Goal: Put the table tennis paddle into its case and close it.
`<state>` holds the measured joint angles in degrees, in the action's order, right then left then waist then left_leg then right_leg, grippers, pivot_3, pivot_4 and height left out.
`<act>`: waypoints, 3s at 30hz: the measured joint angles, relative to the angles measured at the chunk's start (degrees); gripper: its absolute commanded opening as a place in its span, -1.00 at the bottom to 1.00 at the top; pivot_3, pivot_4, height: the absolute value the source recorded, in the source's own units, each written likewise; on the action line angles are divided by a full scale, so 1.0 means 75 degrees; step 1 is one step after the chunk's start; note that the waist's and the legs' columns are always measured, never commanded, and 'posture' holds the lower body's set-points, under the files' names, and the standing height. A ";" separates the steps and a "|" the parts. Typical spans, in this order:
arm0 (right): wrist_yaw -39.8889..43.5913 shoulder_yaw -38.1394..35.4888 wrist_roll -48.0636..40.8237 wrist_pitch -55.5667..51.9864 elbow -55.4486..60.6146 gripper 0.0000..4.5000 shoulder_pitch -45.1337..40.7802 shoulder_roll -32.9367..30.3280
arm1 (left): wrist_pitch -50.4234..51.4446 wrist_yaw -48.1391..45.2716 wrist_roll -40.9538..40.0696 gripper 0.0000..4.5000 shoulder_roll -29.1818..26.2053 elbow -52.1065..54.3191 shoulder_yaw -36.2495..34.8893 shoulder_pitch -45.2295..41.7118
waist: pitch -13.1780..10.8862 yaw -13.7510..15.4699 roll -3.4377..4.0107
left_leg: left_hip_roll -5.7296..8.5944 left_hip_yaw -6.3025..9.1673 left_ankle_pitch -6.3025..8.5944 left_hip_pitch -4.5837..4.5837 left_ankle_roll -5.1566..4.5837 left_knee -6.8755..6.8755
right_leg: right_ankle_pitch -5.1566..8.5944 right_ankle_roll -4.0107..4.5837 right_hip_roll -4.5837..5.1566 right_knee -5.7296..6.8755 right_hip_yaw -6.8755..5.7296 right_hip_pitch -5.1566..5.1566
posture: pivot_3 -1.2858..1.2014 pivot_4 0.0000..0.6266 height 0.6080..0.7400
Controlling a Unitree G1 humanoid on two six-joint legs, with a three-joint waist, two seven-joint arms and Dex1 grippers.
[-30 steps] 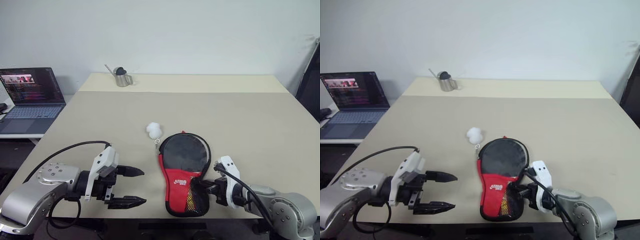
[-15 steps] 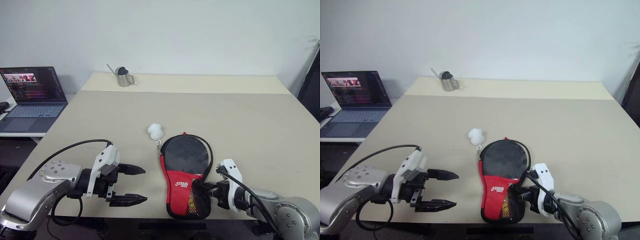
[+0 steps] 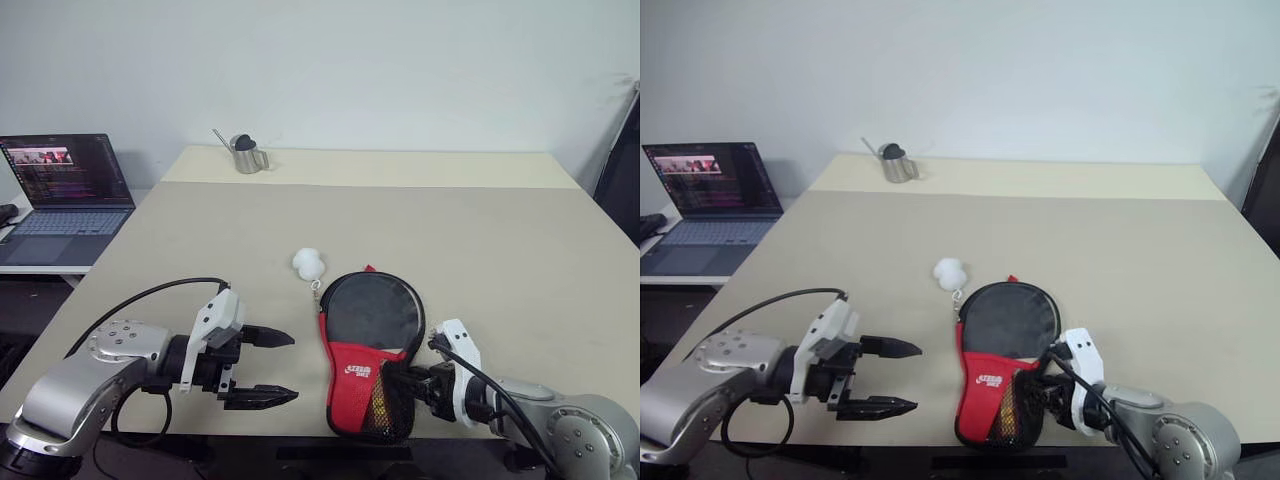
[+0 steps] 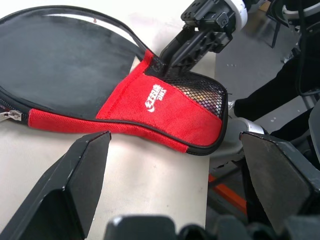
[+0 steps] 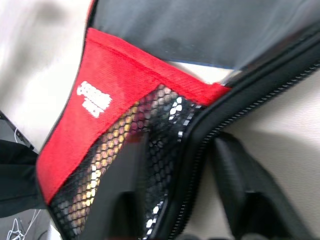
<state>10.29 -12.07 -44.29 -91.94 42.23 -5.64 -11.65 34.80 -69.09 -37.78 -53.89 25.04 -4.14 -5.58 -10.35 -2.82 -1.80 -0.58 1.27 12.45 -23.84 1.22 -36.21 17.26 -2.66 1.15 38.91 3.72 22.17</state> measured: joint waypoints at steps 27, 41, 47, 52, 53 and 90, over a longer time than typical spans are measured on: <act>0.3675 0.2285 0.1475 0.5919 -0.2612 0.99 -0.2347 -0.2360 | -0.0034 0.2495 0.0604 1.00 0.1344 -0.0377 -0.0141 -0.0246 | 0.0000 0.0020 0.0000 | -0.0004 0.0003 -0.0001 -0.0001 0.0000 -0.0013 | -0.0003 0.0000 -0.0006 0.0010 -0.0003 0.0001 | 0.03 -0.52 1.00; 0.3775 0.3561 0.3391 0.7830 -0.4819 0.99 -0.2599 -0.1328 | 0.0450 0.4280 0.1538 1.00 0.1949 -0.1682 -0.0061 -0.1373 | 0.0000 0.0130 -0.0001 | -0.0001 0.0019 -0.0001 -0.0003 0.0002 -0.0019 | -0.0005 0.0002 -0.0004 0.0020 -0.0024 0.0000 | 0.03 -0.52 1.00; 0.3648 0.3568 0.3648 0.7870 -0.4844 0.99 -0.2539 -0.1137 | 0.0039 0.4614 0.2413 1.00 0.2408 -0.3275 0.0412 -0.2865 | 0.0000 0.0141 -0.0001 | 0.0005 0.0018 -0.0002 -0.0005 0.0002 -0.0022 | -0.0006 0.0000 -0.0001 0.0019 -0.0025 -0.0001 | 0.03 -0.52 1.00; 0.3607 0.3566 0.3705 0.7864 -0.4836 0.99 -0.2440 -0.1087 | -0.0403 0.4307 0.2822 1.00 0.2957 -0.4906 0.0843 -0.4141 | 0.0000 0.0145 -0.0001 | 0.0007 0.0019 -0.0002 -0.0009 0.0003 -0.0025 | -0.0006 0.0000 -0.0002 0.0020 -0.0030 -0.0001 | 0.03 -0.52 1.00; 0.3603 0.3567 0.3709 0.7863 -0.4835 0.99 -0.2434 -0.1076 | -0.0539 0.4258 0.2954 1.00 0.3030 -0.5268 0.0947 -0.4373 | 0.0000 0.0145 -0.0001 | 0.0008 0.0018 -0.0002 -0.0008 0.0003 -0.0026 | -0.0006 0.0000 -0.0002 0.0020 -0.0030 -0.0001 | 0.03 -0.52 1.00; 0.2957 0.3583 0.4327 0.7572 -0.4305 1.00 -0.1953 -0.0857 | -0.3668 0.3323 0.4660 -0.50 0.4952 -1.2106 0.1086 -0.7240 | 0.0001 0.0126 -0.0003 | 0.0012 0.0029 -0.0002 -0.0023 0.0003 -0.0063 | -0.0008 -0.0004 -0.0006 0.0039 -0.0041 -0.0001 | 0.03 -0.52 1.00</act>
<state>32.47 14.80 -11.83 -35.16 9.94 -20.28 -18.08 7.29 -44.17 -2.83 -16.75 -65.76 4.00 -59.88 -10.34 -1.87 -1.82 -0.49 1.49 12.43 -24.02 1.24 -36.68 17.20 -2.70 1.10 39.20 3.41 22.17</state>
